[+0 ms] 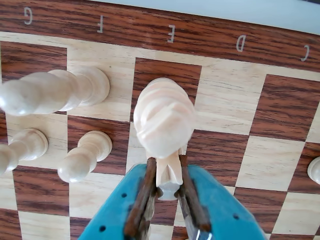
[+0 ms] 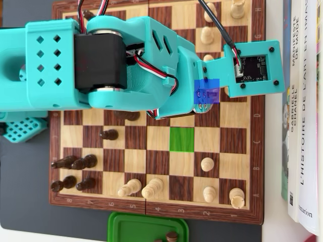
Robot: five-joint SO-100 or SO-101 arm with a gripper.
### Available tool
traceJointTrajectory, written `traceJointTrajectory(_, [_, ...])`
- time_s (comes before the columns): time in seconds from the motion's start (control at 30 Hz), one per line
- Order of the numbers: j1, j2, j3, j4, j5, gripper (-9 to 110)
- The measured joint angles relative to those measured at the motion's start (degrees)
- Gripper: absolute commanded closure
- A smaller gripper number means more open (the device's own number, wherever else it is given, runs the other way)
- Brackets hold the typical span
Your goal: Play chess
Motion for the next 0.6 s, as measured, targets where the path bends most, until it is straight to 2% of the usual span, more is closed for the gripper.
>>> traceJointTrajectory(0.3, [0.35, 11.95, 8.09, 0.00, 0.00, 100])
traceJointTrajectory(0.6, [4.75, 13.18, 10.37, 0.00, 0.00, 100])
